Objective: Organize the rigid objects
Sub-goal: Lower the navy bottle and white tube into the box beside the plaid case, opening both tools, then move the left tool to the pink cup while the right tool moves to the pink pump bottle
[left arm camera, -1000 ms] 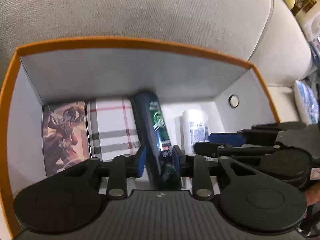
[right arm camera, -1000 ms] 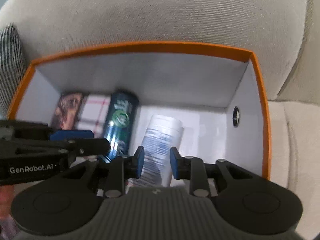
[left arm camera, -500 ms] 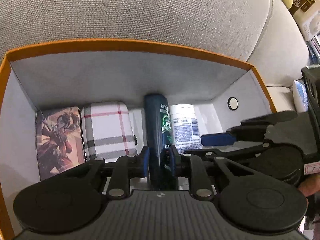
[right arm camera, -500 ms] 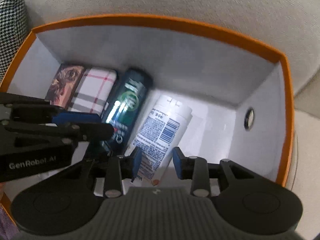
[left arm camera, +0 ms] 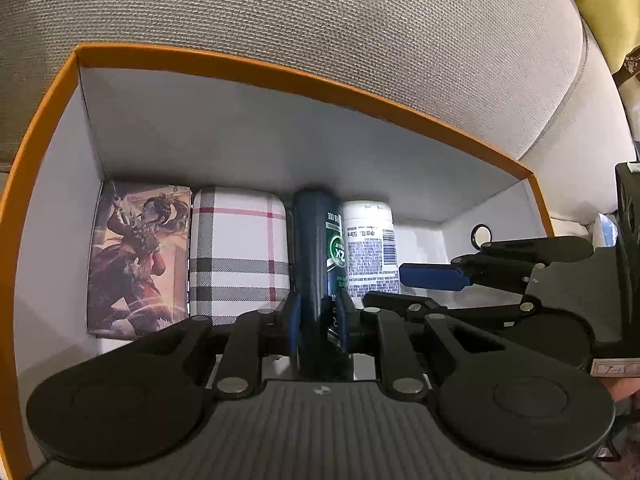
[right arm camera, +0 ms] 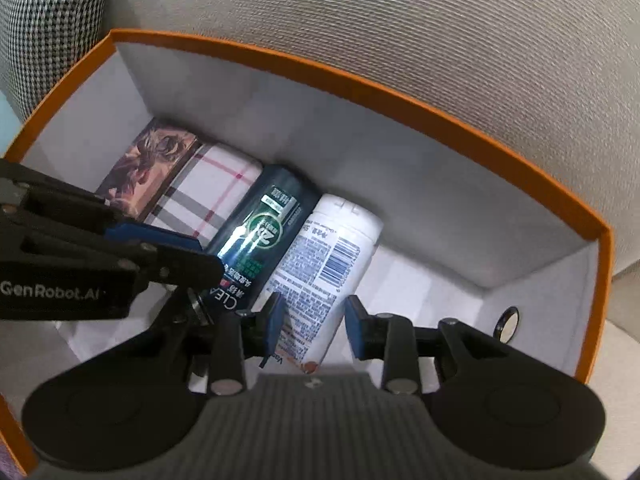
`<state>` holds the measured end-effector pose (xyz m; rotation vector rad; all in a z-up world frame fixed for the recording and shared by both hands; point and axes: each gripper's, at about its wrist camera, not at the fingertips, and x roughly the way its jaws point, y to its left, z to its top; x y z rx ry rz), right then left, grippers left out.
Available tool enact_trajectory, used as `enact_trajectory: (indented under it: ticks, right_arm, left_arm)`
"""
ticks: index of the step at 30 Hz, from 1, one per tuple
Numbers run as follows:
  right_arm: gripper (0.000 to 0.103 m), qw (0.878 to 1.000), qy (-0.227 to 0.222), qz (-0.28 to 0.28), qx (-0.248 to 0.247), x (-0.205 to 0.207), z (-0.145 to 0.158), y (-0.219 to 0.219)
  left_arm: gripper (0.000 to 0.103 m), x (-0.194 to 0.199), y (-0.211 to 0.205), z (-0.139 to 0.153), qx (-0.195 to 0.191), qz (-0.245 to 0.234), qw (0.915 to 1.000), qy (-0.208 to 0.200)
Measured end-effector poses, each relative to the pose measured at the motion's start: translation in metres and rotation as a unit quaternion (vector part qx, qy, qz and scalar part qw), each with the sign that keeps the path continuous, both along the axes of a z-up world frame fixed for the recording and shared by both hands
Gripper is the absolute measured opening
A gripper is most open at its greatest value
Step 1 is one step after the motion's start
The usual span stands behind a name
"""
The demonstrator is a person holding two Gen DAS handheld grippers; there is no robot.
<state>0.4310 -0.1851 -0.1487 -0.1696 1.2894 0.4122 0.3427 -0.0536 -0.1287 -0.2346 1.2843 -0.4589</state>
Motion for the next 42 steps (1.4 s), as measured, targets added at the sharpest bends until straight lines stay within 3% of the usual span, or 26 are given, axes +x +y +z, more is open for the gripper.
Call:
enact_trajectory:
  ticks: [6, 10, 16, 23, 28, 32, 36, 42]
  right_arm:
    - [0.036, 1.000, 0.001, -0.010, 0.005, -0.004, 0.004, -0.001]
    - [0.036, 1.000, -0.006, -0.012, 0.007, -0.012, 0.012, -0.002]
    - [0.036, 0.999, -0.035, -0.018, 0.017, -0.032, 0.037, -0.009]
    - [0.037, 0.991, -0.117, -0.015, 0.056, -0.089, 0.085, -0.008]
    - [0.038, 0.983, -0.143, -0.048, 0.101, -0.135, 0.111, -0.009]
    - [0.038, 0.976, -0.156, -0.077, 0.132, -0.180, 0.116, -0.008]
    - [0.040, 0.972, -0.146, -0.109, 0.146, -0.222, 0.105, -0.005]
    - [0.041, 0.970, -0.142, -0.150, 0.127, -0.278, 0.085, -0.001]
  left_arm:
    - [0.020, -0.006, 0.003, 0.009, 0.016, -0.009, 0.9995, -0.027]
    - [0.020, -0.012, 0.008, 0.016, 0.005, -0.011, 0.9989, -0.046]
    - [0.020, -0.038, 0.017, 0.053, -0.001, -0.020, 0.9934, -0.113]
    - [0.020, -0.090, 0.039, 0.102, -0.010, -0.021, 0.9857, -0.167]
    - [0.020, -0.134, 0.063, 0.123, 0.010, -0.010, 0.9835, -0.180]
    - [0.020, -0.162, 0.080, 0.120, 0.048, 0.019, 0.9854, -0.162]
    - [0.020, -0.189, 0.097, 0.101, 0.070, 0.042, 0.9897, -0.118]
    - [0.021, -0.221, 0.119, 0.072, 0.089, 0.076, 0.9918, -0.052]
